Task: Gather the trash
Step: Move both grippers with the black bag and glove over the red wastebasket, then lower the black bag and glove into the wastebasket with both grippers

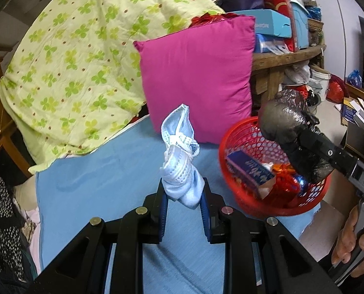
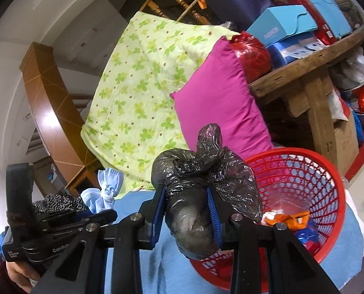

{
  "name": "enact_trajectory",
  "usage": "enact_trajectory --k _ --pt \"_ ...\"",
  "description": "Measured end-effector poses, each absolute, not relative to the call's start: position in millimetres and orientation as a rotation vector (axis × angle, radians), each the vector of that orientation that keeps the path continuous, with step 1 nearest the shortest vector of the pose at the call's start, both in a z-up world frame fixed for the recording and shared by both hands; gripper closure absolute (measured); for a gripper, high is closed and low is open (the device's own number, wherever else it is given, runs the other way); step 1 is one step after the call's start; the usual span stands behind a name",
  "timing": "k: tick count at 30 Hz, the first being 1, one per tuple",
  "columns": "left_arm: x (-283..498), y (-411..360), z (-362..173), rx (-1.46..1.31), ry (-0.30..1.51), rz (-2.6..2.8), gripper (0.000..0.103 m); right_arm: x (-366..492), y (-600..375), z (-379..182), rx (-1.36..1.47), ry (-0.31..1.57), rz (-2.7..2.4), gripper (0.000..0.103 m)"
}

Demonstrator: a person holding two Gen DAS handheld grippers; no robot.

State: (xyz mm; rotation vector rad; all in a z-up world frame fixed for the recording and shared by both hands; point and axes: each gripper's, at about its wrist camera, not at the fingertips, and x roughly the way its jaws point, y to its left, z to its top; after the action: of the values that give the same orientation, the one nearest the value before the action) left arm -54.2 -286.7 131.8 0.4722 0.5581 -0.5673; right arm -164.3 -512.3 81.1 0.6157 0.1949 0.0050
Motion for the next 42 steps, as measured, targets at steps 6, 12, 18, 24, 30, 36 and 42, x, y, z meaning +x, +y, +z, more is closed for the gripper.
enact_trajectory --k 6,12,18,24,30,36,42 --pt "-55 -305 137 0.456 0.552 -0.611 0.077 -172 -528 78 0.654 0.18 -0.031 0.068" --pt "-53 -319 137 0.412 0.554 -0.681 0.077 -176 -546 72 0.713 0.167 -0.056 0.068" --pt "-53 -339 133 0.391 0.558 -0.76 0.077 -179 -563 64 0.798 0.149 -0.075 0.068" --pt "-50 -359 125 0.374 0.589 -0.812 0.077 -187 -580 55 0.888 0.122 -0.101 0.068" --pt "-57 -381 114 0.42 0.597 -0.837 0.077 -193 -592 48 0.944 0.105 -0.117 0.067" --pt "-57 -400 104 0.461 0.621 -0.849 0.077 -199 -600 44 0.973 0.094 -0.138 0.067" --pt "-50 -407 98 0.459 0.652 -0.853 0.077 -200 -604 41 0.986 0.094 -0.146 0.067"
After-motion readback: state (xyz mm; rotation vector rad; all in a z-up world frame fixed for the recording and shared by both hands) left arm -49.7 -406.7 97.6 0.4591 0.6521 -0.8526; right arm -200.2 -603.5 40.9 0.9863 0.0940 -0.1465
